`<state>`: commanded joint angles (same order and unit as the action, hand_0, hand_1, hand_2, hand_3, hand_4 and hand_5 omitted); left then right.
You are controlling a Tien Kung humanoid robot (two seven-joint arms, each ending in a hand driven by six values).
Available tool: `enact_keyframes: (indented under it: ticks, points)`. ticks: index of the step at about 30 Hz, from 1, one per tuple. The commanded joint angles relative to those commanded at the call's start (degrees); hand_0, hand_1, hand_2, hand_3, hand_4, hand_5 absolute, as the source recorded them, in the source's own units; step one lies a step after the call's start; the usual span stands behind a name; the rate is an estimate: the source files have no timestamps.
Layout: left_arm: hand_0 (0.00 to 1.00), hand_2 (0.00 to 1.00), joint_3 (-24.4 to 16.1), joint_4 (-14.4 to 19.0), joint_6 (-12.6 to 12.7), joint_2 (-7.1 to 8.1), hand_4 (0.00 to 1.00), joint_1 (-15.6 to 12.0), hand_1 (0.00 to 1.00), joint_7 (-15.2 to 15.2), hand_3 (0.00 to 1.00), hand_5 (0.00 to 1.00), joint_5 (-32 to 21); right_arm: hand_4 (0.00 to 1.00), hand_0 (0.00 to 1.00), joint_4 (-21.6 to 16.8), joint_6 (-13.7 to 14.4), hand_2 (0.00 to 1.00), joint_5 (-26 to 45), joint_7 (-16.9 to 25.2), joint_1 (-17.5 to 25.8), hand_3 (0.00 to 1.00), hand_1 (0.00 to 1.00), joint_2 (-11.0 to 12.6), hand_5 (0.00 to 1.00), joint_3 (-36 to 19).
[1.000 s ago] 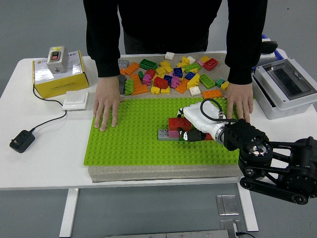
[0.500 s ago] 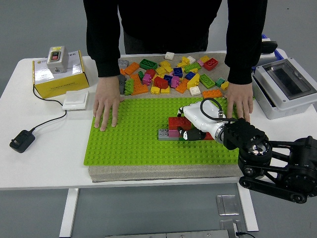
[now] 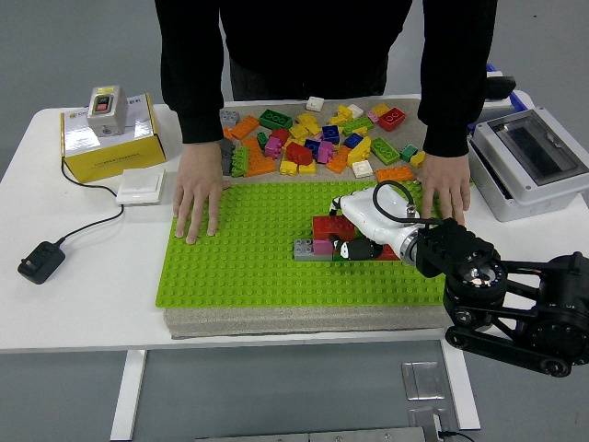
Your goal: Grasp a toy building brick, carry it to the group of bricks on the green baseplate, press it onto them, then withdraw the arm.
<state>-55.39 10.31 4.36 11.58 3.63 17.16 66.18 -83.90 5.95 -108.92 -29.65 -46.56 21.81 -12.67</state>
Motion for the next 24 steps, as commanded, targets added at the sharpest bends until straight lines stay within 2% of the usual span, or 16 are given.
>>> enact_keyframes:
  ticks: [1,12,13,15,24]
  points:
    - [0.664,0.538,-0.01,0.0,0.06,0.0,0.262,0.0,0.644,-0.06,0.621,0.614,0.01,0.531,0.002,0.0,-0.03,0.62,0.01,0.03,-0.01,0.645,0.078,0.04,0.35,-0.01]
    - [0.656,0.514,-0.01,0.0,0.91,0.08,0.253,0.11,0.631,-0.83,0.617,0.618,0.35,0.545,0.002,-0.04,0.18,0.642,0.11,0.46,-0.24,0.659,0.078,0.29,0.358,0.16]
    - [0.654,0.483,-0.08,0.0,0.98,0.08,0.243,0.1,0.62,-0.88,0.611,0.617,0.44,0.56,0.002,-0.05,0.2,0.676,0.12,0.49,-0.26,0.679,0.099,0.29,0.372,0.19]
    - [0.654,0.483,-0.23,0.0,1.04,0.06,0.243,0.06,0.62,-0.89,0.611,0.617,0.63,0.56,0.002,-0.07,0.2,0.676,0.15,0.54,-0.28,0.679,0.099,0.3,0.372,0.24]
    - [0.651,0.455,-1.02,0.0,0.33,-0.01,0.232,-0.07,0.606,0.37,0.605,0.619,1.53,0.559,0.002,-0.04,0.03,0.683,0.64,0.76,-0.31,0.68,0.101,0.36,0.37,0.27]
